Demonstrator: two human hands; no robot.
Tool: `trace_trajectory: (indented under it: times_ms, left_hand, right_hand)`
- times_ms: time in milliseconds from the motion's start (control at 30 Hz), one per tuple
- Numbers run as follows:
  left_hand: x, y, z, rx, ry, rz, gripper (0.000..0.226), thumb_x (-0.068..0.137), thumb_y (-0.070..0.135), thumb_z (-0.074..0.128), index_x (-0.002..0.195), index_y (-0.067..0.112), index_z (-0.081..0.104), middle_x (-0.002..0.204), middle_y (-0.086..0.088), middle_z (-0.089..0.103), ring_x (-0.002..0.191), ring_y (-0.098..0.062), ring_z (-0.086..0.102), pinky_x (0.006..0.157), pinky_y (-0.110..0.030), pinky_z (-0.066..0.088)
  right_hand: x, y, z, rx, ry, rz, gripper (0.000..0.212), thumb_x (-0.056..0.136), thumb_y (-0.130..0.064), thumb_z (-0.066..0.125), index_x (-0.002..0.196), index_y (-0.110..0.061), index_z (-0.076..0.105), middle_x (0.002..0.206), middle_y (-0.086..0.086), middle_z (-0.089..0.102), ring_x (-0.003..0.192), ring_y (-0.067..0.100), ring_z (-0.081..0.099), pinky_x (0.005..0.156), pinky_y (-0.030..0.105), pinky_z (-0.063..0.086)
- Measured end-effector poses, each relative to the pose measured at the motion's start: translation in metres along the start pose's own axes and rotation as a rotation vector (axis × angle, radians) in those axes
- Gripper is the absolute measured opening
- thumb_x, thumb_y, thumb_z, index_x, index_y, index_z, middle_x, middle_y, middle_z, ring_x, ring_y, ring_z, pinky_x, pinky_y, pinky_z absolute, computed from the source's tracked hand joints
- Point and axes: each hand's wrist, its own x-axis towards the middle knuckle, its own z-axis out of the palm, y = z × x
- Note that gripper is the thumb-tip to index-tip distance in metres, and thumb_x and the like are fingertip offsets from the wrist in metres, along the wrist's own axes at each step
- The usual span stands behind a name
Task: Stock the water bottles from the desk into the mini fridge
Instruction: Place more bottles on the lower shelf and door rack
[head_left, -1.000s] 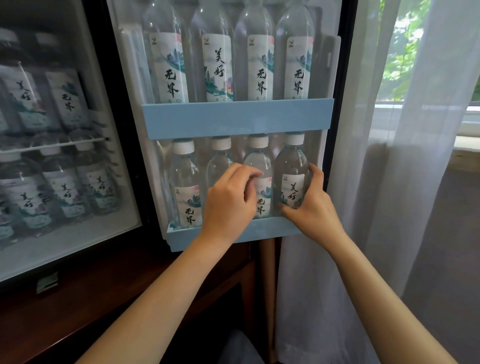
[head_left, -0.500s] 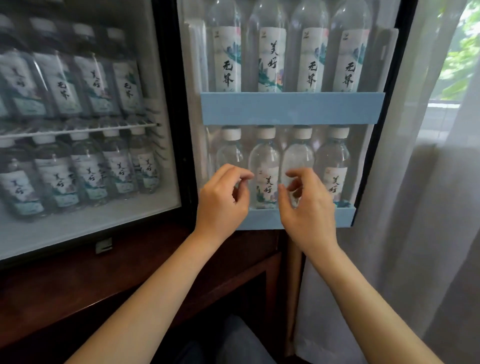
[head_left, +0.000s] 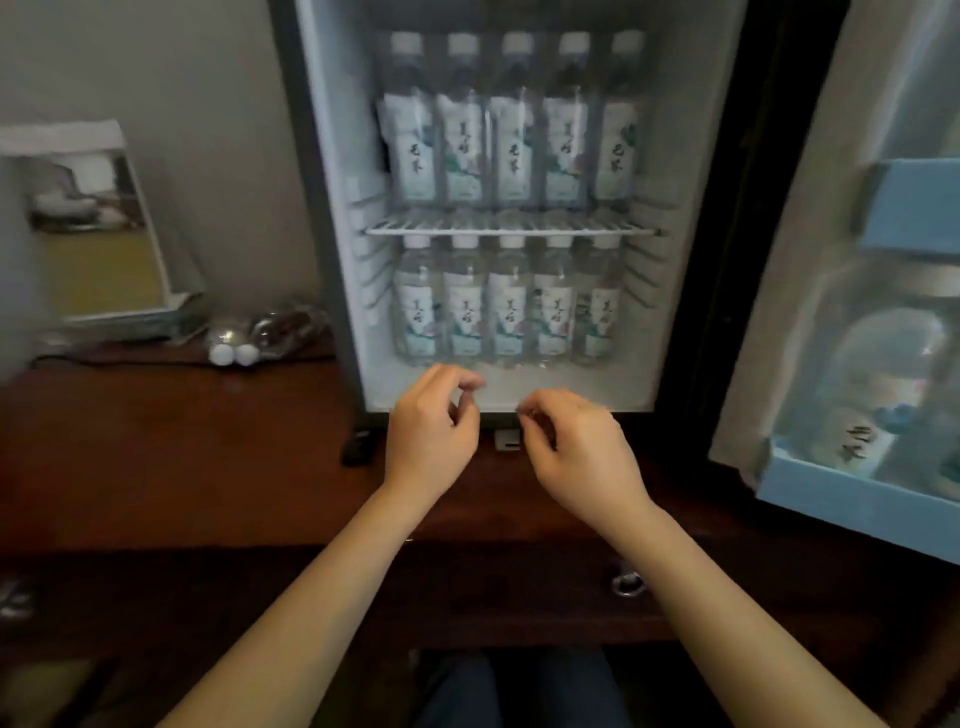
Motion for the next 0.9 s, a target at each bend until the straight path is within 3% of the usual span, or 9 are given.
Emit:
trace_trajectory:
  times_ms: [100, 167, 267, 433, 700, 900]
  left_hand:
    - [-0.011, -0.045, -0.033, 0.092, 0.015, -0.095, 0.018, 0.076, -0.005, 0.059, 0.083, 0.009, 0.067, 0.08, 0.002, 0.063, 0.059, -0.009, 0.047, 0.058, -0.014, 0.034]
    - [-0.017, -0.074, -0.055, 0.177, 0.005, -0.151, 0.019, 0.076, -0.005, 0.061, 0.084, 0.011, 0.066, 0.079, 0.007, 0.06, 0.055, -0.006, 0.043, 0.058, -0.013, 0.033]
    - [-0.022, -0.115, -0.086, 0.281, -0.017, -0.261, 0.023, 0.075, -0.004, 0.061, 0.086, 0.015, 0.066, 0.082, 0.013, 0.056, 0.052, 0.0, 0.043, 0.058, -0.011, 0.032]
    - [-0.012, -0.18, -0.119, 0.429, -0.048, -0.482, 0.022, 0.083, 0.008, 0.056, 0.099, 0.022, 0.062, 0.091, 0.019, 0.049, 0.068, -0.001, 0.045, 0.064, -0.015, 0.031]
    - [0.046, -0.273, -0.111, 0.4, -0.025, -0.8, 0.031, 0.086, 0.013, 0.052, 0.116, 0.019, 0.053, 0.118, 0.0, 0.053, 0.107, -0.023, 0.055, 0.083, -0.032, 0.04]
    - [0.06, -0.318, -0.109, 0.407, 0.112, -0.858, 0.033, 0.09, 0.01, 0.048, 0.121, 0.018, 0.049, 0.126, -0.002, 0.047, 0.099, -0.029, 0.057, 0.078, -0.035, 0.042]
  right_hand:
    - [0.017, -0.022, 0.045, 0.097, -0.094, -0.038, 0.01, 0.086, -0.012, 0.057, 0.094, -0.009, 0.064, 0.088, 0.007, 0.067, 0.082, 0.027, 0.063, 0.069, 0.039, 0.051]
    - [0.028, -0.039, 0.075, 0.14, -0.156, -0.084, 0.011, 0.087, -0.014, 0.055, 0.095, -0.01, 0.063, 0.09, 0.007, 0.066, 0.086, 0.028, 0.062, 0.072, 0.042, 0.05]
    - [0.048, -0.066, 0.117, 0.199, -0.247, -0.149, 0.011, 0.088, -0.015, 0.054, 0.095, -0.012, 0.061, 0.09, 0.007, 0.064, 0.086, 0.028, 0.06, 0.072, 0.04, 0.048]
    - [0.092, -0.107, 0.185, 0.223, -0.344, -0.181, 0.015, 0.09, -0.02, 0.048, 0.1, -0.016, 0.06, 0.094, 0.004, 0.061, 0.087, 0.025, 0.059, 0.072, 0.037, 0.048]
    - [0.171, -0.136, 0.284, -0.032, -0.594, 0.015, 0.031, 0.089, -0.015, 0.05, 0.119, -0.009, 0.044, 0.124, 0.014, 0.047, 0.112, 0.034, 0.049, 0.081, 0.038, 0.044]
    - [0.225, -0.136, 0.354, -0.213, -0.685, 0.136, 0.057, 0.093, -0.013, 0.044, 0.144, -0.02, 0.018, 0.14, 0.02, 0.031, 0.125, 0.038, 0.035, 0.092, 0.04, 0.041]
